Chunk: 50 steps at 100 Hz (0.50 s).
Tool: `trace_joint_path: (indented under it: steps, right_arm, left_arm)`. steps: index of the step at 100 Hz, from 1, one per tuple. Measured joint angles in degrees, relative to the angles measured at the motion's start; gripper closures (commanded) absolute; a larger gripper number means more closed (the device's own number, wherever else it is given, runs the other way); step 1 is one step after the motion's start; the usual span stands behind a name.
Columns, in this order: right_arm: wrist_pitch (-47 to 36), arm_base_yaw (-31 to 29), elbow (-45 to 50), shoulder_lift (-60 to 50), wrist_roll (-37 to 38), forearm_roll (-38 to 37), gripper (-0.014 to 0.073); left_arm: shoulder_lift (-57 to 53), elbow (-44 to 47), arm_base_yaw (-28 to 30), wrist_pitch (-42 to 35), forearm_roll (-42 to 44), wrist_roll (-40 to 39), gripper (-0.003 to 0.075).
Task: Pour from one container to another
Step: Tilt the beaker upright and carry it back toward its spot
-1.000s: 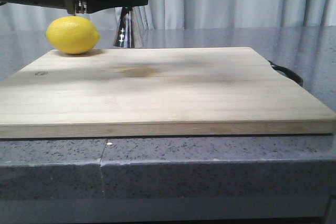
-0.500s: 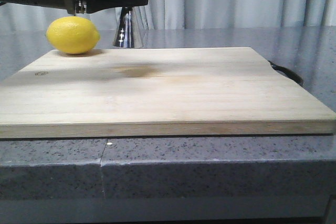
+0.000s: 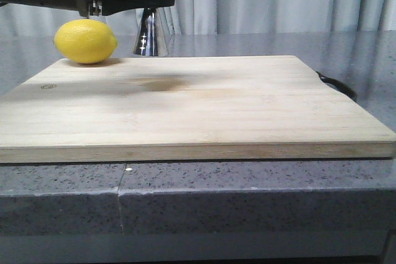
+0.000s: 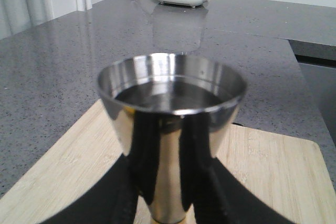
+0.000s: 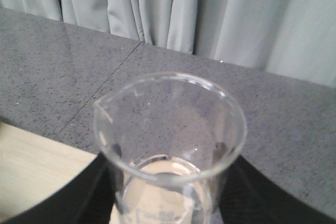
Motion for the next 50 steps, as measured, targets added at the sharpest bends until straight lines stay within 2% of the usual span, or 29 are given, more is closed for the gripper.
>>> trace_joint_path:
  steps: [25, 50]
  right_arm:
    - [-20.53, -9.41, 11.34, 0.12, 1.64, -1.43, 0.0297]
    - [-38.47, -17.51, 13.42, 5.70, 0.71, -5.33, 0.0297]
  left_arm:
    - [0.00, 0.00, 0.00, 0.00, 0.00, 0.00, 0.0552]
    - [0.00, 0.00, 0.00, 0.00, 0.00, 0.00, 0.0552]
